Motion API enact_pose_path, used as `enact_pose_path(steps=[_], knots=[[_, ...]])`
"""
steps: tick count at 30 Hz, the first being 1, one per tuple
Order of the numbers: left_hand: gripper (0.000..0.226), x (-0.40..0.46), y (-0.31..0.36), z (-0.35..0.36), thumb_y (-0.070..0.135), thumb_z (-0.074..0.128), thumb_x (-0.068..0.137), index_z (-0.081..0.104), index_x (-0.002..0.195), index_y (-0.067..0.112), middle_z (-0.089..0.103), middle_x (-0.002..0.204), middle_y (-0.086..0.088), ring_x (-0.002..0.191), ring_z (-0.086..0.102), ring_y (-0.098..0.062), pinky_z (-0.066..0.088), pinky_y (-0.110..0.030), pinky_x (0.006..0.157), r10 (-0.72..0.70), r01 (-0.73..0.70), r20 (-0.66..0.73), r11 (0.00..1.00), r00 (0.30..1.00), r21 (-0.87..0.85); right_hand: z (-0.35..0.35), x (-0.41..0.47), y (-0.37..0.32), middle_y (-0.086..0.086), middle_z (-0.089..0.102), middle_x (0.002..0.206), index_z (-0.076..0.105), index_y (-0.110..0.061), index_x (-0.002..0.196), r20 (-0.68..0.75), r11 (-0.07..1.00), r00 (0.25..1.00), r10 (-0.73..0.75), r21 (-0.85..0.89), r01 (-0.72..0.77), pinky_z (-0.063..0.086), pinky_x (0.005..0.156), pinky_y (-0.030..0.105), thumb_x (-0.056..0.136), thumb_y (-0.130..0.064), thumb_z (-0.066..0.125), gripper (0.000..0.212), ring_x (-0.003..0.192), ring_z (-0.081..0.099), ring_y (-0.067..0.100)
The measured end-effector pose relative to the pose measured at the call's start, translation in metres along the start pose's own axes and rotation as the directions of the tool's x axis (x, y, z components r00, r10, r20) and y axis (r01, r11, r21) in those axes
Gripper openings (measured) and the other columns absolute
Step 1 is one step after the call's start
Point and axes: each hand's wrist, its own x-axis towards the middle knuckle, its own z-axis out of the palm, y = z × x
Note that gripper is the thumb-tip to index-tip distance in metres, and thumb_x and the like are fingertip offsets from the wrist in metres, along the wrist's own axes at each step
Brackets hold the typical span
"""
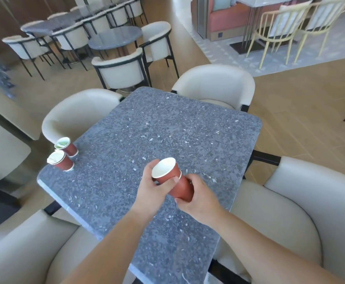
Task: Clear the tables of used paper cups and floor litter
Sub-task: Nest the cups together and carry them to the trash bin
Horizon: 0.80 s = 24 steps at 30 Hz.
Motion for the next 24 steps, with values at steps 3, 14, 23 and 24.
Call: enact_pose_path(steps=[3, 14, 23, 24], knots=[[0.068, -0.019, 0.001, -0.014, 0.022, 0.081, 0.068, 0.052, 0.128, 0.032, 0.068, 0.109, 0.004, 0.083, 0.064, 0.005, 0.050, -0.014, 0.069, 0.018, -0.018, 0.046, 1.000, 0.999, -0.010, 0.009, -0.018, -0.016, -0.011, 0.057, 0.105, 0.041, -0.037, 0.114, -0.042, 0.999, 0.999, -0.023, 0.023, 0.024, 0.043, 0.071, 0.015, 0.067, -0.042, 0.072, 0.057, 0.090, 0.057, 0.002], [0.068, -0.082, 0.001, -0.071, 0.027, 0.084, 0.062, 0.051, 0.121, 0.026, 0.064, 0.114, -0.001, 0.091, 0.065, 0.001, 0.051, -0.016, 0.072, 0.041, -0.036, 0.076, 0.997, 0.996, -0.061, 0.057, -0.071, -0.064, -0.014, 0.061, 0.103, 0.048, -0.035, 0.111, -0.148, 0.991, 0.986, -0.073, 0.103, 0.088, 0.052, 0.076, 0.025, 0.064, -0.043, 0.075, 0.055, 0.090, 0.060, 0.002], [0.066, -0.124, 0.000, -0.117, 0.025, 0.082, 0.062, 0.053, 0.121, 0.014, 0.065, 0.116, -0.009, 0.099, 0.063, -0.014, 0.052, -0.023, 0.078, 0.008, -0.001, 0.052, 0.990, 0.999, -0.139, 0.094, -0.108, -0.100, -0.006, 0.061, 0.108, 0.048, -0.031, 0.115, -0.109, 0.983, 0.991, -0.083, 0.156, 0.099, 0.054, 0.073, 0.026, 0.066, -0.041, 0.077, 0.057, 0.090, 0.063, 0.007], [0.065, -0.127, 0.000, -0.120, 0.024, 0.082, 0.063, 0.052, 0.121, 0.014, 0.065, 0.115, -0.009, 0.098, 0.063, -0.013, 0.052, -0.021, 0.076, -0.003, 0.011, 0.055, 0.989, 0.999, -0.150, 0.096, -0.112, -0.102, -0.005, 0.061, 0.109, 0.048, -0.030, 0.116, -0.110, 0.983, 0.991, -0.079, 0.155, 0.096, 0.055, 0.076, 0.028, 0.067, -0.041, 0.077, 0.059, 0.092, 0.063, 0.007]])
